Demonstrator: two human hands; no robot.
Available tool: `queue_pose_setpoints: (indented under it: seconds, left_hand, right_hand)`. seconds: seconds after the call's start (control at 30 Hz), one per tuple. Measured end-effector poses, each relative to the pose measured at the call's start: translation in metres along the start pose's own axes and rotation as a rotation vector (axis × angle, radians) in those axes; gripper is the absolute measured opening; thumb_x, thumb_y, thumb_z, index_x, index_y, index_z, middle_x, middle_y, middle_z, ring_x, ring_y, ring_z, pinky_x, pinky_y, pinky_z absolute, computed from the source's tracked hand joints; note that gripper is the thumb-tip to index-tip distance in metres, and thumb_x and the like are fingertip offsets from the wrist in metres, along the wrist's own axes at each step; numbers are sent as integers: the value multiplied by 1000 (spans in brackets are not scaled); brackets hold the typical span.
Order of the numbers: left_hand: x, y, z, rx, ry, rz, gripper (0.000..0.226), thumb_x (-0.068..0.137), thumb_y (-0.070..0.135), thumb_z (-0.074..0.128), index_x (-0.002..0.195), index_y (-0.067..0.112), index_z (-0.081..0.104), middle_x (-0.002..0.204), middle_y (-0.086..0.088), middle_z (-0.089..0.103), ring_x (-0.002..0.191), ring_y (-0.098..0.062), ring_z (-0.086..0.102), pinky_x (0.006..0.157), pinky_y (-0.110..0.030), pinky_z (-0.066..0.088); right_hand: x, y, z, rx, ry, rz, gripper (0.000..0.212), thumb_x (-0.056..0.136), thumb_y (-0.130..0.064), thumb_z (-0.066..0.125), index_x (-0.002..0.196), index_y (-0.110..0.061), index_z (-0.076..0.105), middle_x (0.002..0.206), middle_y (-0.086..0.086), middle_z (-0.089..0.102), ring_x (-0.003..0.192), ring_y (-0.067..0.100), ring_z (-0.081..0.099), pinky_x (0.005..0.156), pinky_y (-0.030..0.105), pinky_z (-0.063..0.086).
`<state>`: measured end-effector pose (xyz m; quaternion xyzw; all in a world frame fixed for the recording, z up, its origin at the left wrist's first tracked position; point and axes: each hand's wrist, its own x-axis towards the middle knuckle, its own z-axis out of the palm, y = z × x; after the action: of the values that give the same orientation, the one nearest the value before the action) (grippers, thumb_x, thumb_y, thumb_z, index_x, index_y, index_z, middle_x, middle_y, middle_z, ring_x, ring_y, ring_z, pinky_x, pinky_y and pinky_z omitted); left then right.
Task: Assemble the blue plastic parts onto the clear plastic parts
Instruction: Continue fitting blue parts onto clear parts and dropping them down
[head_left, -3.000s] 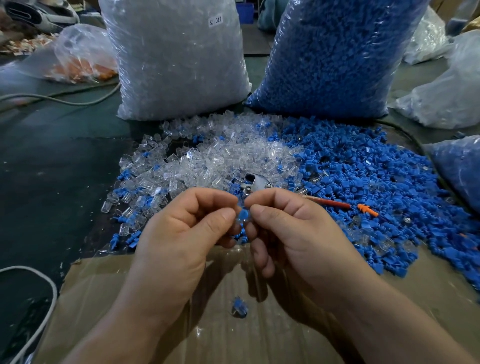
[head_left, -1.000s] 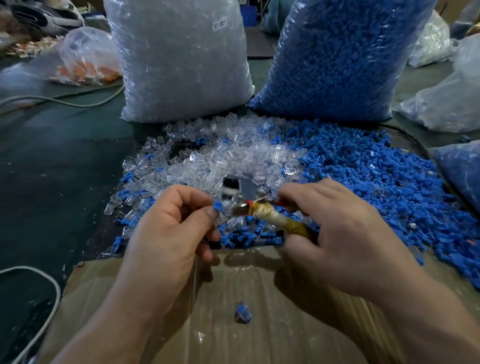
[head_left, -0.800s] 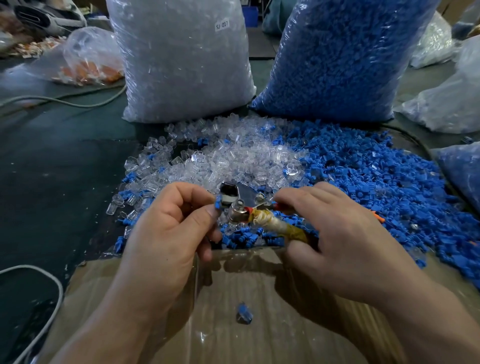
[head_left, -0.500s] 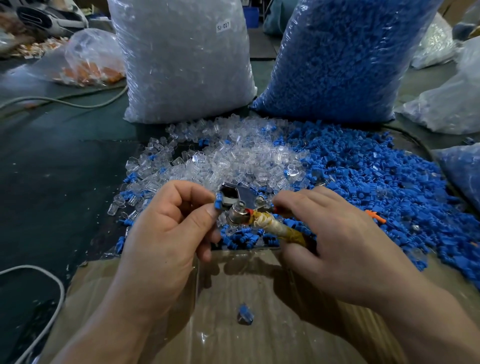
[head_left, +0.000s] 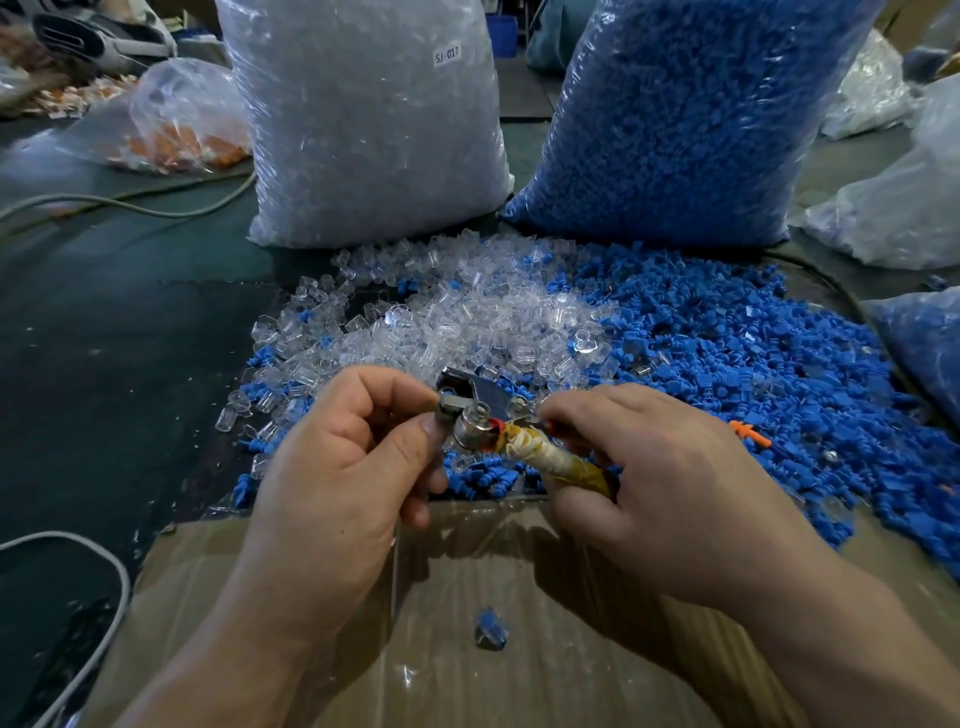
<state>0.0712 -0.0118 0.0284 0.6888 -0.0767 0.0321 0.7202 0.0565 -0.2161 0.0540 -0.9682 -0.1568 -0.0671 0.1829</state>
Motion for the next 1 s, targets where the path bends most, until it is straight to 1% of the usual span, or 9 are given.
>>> queue_pose_setpoints:
  seconds: [0.17, 0.3, 0.4, 0.5, 0.63, 0.77, 0.87, 0.93, 1.0]
  left_hand:
    - [0, 6, 0, -38, 14, 9, 10, 72, 29, 64, 80, 30, 69, 68, 0, 66, 56, -12, 59, 43, -20, 47]
    - [-1, 6, 0, -4, 25, 28, 10, 74, 29, 64, 83, 28, 68, 70, -2, 66, 56, -13, 59, 44, -20, 48]
    - [2, 1, -2, 19, 42, 57, 14, 84, 17, 65, 83, 30, 68, 69, 0, 65, 56, -12, 59, 44, -20, 47]
    - [4, -3, -4, 25, 55, 59, 32, 93, 1, 62, 84, 31, 68, 70, 0, 65, 56, -11, 59, 44, -19, 46]
    - [6, -1, -4, -1, 60, 53, 17, 83, 15, 65, 83, 31, 69, 69, 1, 65, 56, -10, 59, 43, -20, 46]
    - [6, 0, -3, 2, 37, 44, 19, 79, 13, 75, 83, 30, 69, 68, 1, 65, 56, -11, 59, 43, -20, 46]
    - [6, 1, -3, -17, 31, 40, 11, 78, 19, 68, 82, 30, 69, 68, 0, 64, 56, -11, 59, 43, -20, 46]
    - [5, 2, -4, -8, 8, 33, 16, 79, 15, 76, 82, 29, 69, 69, -1, 65, 56, -12, 59, 43, -20, 46]
    - [4, 3, -4, -1, -3, 25, 16, 80, 14, 74, 81, 29, 69, 68, 0, 64, 55, -11, 59, 43, -20, 46]
  right_hand:
    - [2, -5, 0, 18, 34, 1, 38, 69, -52, 42, 98, -32, 58, 81, -14, 56, 75, 10, 50, 65, 31, 45]
    - [-2, -3, 2, -8, 37, -1, 43, 74, -50, 45, 111, -32, 57, 89, -16, 58, 83, 10, 51, 70, 26, 43]
    - [-2, 1, 3, -17, 21, 8, 46, 76, -50, 45, 117, -33, 56, 92, -17, 58, 87, 9, 51, 73, 26, 41]
    - [0, 1, 3, 3, 25, 8, 40, 75, -50, 44, 108, -34, 59, 85, -18, 56, 80, 9, 51, 68, 29, 43]
    - [1, 0, 4, 8, 56, 9, 31, 74, -50, 45, 94, -32, 59, 77, -14, 55, 72, 11, 51, 61, 34, 45]
    - [1, 1, 7, -11, 30, 8, 43, 77, -50, 44, 112, -30, 59, 88, -15, 58, 83, 12, 53, 70, 29, 44]
    - [0, 1, 7, -17, 9, 14, 46, 78, -50, 44, 117, -30, 57, 92, -15, 57, 87, 11, 51, 72, 28, 42]
    - [0, 0, 7, -14, 1, 13, 49, 78, -49, 45, 121, -30, 56, 96, -16, 58, 90, 10, 51, 74, 26, 40]
    - [-1, 0, 7, -13, -5, 7, 50, 77, -50, 45, 122, -30, 56, 98, -16, 58, 91, 9, 50, 75, 25, 38]
